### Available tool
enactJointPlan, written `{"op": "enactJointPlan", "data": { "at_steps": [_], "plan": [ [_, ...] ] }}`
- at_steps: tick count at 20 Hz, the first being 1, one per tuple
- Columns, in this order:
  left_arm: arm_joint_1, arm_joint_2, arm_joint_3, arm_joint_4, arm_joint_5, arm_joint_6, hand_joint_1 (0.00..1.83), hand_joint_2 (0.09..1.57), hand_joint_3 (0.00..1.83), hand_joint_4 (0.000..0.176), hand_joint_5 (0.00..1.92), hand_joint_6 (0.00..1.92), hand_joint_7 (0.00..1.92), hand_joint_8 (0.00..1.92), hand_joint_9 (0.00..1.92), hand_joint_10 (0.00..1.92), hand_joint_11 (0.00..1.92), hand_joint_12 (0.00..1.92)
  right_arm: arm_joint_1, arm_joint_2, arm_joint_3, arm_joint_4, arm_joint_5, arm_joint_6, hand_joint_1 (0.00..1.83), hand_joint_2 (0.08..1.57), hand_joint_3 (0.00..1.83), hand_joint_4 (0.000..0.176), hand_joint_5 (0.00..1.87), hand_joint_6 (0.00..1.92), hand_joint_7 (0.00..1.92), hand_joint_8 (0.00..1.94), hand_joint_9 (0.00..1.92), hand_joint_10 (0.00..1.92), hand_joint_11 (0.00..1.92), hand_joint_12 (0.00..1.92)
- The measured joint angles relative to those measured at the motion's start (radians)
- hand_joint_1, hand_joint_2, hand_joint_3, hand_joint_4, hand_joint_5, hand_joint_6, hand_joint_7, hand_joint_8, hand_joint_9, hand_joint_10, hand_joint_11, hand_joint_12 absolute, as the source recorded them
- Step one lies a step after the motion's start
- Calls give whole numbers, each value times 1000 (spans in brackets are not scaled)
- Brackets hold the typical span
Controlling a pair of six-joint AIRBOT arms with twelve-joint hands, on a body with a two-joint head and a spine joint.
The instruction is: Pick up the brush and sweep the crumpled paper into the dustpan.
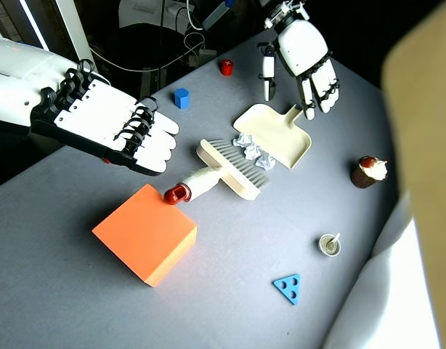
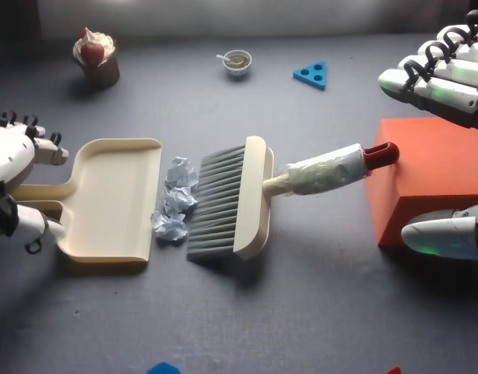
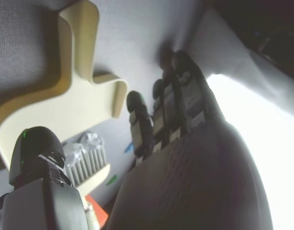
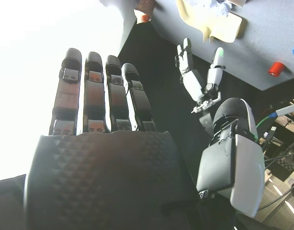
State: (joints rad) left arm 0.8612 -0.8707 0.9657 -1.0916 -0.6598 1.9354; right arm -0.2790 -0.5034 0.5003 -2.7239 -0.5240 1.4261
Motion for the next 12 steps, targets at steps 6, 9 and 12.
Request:
{"op": "enactJointPlan", "data": {
  "at_steps": [6, 9, 12],
  "plan": [
    [42, -23, 33, 12, -29, -38, 671, 1030, 3, 99, 404, 1, 167, 0, 171, 0, 168, 230, 0, 0, 0, 0, 0, -1, 0, 961, 0, 0, 66, 0, 109, 0, 126, 0, 123, 0],
    [53, -31, 45, 28, -30, -51, 681, 1024, 1, 97, 447, 13, 180, 5, 174, 2, 166, 237, 0, 0, 0, 0, -1, -2, 0, 966, 1, 0, 89, 8, 141, 12, 151, 9, 144, 9],
    [55, -42, 60, 29, -33, -57, 683, 1031, 3, 99, 467, 14, 215, 14, 193, 8, 155, 238, 0, 0, 0, 0, -1, -2, 0, 973, 4, 0, 86, 5, 147, 12, 156, 10, 139, 6]
  ]
}}
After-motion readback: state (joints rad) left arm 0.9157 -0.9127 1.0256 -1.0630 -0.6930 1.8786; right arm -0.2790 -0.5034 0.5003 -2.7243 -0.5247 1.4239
